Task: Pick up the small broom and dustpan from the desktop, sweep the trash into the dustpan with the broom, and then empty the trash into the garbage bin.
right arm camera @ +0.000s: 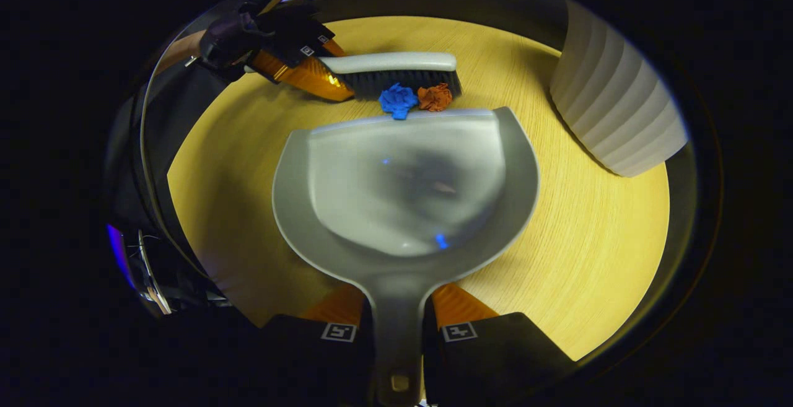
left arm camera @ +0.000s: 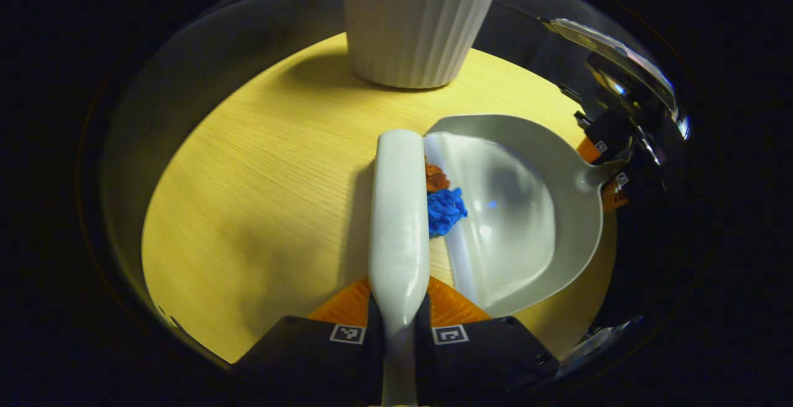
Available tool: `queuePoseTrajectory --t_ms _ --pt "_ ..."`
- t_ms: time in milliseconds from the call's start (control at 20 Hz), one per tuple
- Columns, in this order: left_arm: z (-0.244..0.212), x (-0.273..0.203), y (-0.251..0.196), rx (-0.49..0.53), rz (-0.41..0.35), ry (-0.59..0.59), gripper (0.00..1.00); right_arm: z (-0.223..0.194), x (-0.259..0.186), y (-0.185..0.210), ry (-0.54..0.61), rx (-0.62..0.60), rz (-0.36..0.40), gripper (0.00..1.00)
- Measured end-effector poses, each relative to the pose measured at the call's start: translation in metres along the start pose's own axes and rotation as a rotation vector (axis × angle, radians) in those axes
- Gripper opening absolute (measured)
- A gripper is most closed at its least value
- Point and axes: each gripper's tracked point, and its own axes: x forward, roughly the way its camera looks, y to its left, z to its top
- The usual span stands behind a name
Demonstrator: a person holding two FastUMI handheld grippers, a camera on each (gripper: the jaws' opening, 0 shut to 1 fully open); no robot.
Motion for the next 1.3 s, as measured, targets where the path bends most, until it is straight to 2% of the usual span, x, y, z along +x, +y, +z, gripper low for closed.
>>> queuePoseTrajectory --t_ms 50,150,350,750,800,850,950,1050,1100,1150,1200,1250,1300 --pt "-0.001 0.0 -0.014 -0.014 -0.037 0.008 0.25 0.0 0.0 0.0 -0.001 -0.001 -0.001 0.38" --pt "-0.006 -0.002 -0.037 -0.026 -0.086 0.018 0.27 0.0 -0.001 -0.001 -0.001 -0.008 -0.004 0.35" --pt "-0.016 -0.01 -0.056 -0.083 -0.072 0.021 0.25 0.001 0.0 -0.003 -0.024 0.001 -0.002 0.35" --pt "-0.032 -0.056 -0.065 -0.321 0.16 -0.078 0.25 0.004 -0.005 -0.001 -0.079 0.078 0.018 0.37" --pt "-0.038 -0.064 -0.069 -0.359 0.185 -0.102 0.25 0.004 -0.008 -0.001 -0.085 0.088 0.017 0.32" --pt "-0.046 -0.068 -0.072 -0.395 0.212 -0.131 0.25 0.005 -0.009 -0.001 -0.093 0.093 0.012 0.38" --pt "-0.066 -0.073 -0.07 -0.514 0.281 -0.191 0.25 0.005 -0.011 0.0 -0.113 0.095 -0.004 0.35" --pt "-0.087 -0.069 -0.081 -0.635 0.314 -0.23 0.25 0.007 -0.013 0.0 -0.12 0.107 -0.029 0.35" --pt "-0.102 -0.068 -0.084 -0.673 0.335 -0.241 0.25 0.007 -0.015 0.002 -0.128 0.119 -0.04 0.35" --pt "-0.119 -0.066 -0.082 -0.691 0.388 -0.24 0.25 0.009 -0.018 0.002 -0.137 0.132 -0.054 0.38" --pt "-0.14 -0.064 -0.075 -0.703 0.452 -0.232 0.25 0.009 -0.021 0.003 -0.147 0.143 -0.068 0.35" --pt "-0.157 -0.058 -0.07 -0.717 0.487 -0.234 0.25 0.009 -0.023 0.003 -0.155 0.15 -0.083 0.35" --pt "-0.172 -0.043 -0.07 -0.74 0.49 -0.235 0.25 0.01 -0.023 0.003 -0.162 0.157 -0.097 0.35"
